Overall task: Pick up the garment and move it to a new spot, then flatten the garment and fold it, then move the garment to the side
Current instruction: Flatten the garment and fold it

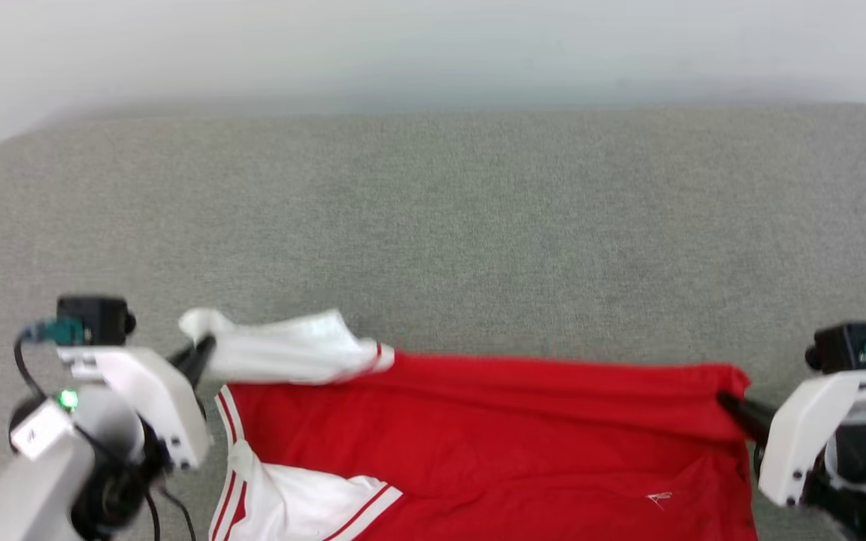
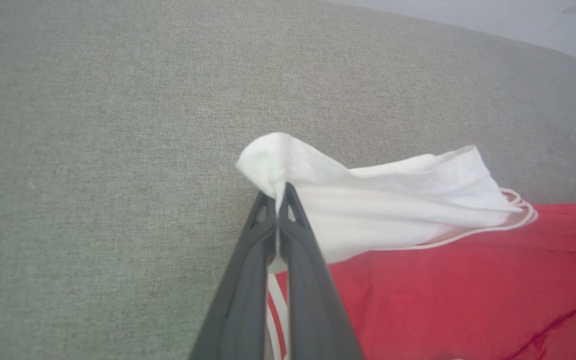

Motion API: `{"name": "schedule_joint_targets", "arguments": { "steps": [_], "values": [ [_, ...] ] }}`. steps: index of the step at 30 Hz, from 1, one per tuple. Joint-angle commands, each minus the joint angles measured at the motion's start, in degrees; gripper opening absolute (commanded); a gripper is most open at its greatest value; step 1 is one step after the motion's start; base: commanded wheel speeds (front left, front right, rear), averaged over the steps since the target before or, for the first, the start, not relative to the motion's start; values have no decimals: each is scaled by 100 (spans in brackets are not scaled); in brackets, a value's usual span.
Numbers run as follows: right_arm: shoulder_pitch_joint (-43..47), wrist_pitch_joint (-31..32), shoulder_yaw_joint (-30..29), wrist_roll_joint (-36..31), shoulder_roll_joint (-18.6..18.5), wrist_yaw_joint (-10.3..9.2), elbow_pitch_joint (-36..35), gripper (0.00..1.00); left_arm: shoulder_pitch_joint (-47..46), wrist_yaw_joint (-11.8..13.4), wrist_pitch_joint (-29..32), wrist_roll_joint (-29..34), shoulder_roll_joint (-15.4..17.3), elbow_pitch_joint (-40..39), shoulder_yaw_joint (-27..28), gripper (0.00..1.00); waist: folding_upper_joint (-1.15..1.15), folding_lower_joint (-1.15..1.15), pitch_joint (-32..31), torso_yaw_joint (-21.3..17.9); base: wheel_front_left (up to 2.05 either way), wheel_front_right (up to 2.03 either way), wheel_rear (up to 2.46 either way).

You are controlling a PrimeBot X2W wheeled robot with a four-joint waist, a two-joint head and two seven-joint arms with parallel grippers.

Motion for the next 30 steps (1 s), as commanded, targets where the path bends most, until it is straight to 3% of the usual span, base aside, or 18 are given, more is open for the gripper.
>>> {"name": "schedule_joint_targets", "arguments": {
  "steps": [1,10,18,19,21,22,23,24,30],
  "values": [
    [201,-49,-63,-46,51,-9,6,0,239,71,-82,-36,-4,-95,29,0,0,1,-124,55,0,0,0],
    [952,-400,-314,-39,368,-9,244,0,1677,451,-165,-336,-28,-610,-91,0,0,1,-415,42,0,0,0],
    [1193,-874,-509,-120,607,-10,640,0,2100,375,-104,-487,-369,-444,-393,0,0,1,-467,57,0,0,0],
    [1211,-927,-498,-124,637,-10,686,9,2087,340,-147,-494,-420,-366,-398,0,0,1,-469,55,0,0,0],
    [1255,-1037,-480,-149,685,-10,767,39,2063,260,-192,-502,-490,-161,-436,0,0,1,-476,43,0,0,0],
    [1280,-1083,-454,-139,715,-9,787,100,2044,212,-243,-528,-552,-70,-429,2,0,1,-486,41,0,0,0],
    [1310,-1158,-438,-148,724,-9,791,100,2019,177,-303,-534,-604,15,-416,37,0,1,-499,41,0,0,0],
    [1404,-1372,-444,-165,751,-11,711,100,1959,128,-490,-493,-690,181,-388,100,0,1,-546,51,0,0,0],
    [1703,-1614,-513,-244,711,-7,168,100,1821,209,-1287,-148,-740,149,-212,100,0,1,-667,93,0,0,0]
  ]
}}
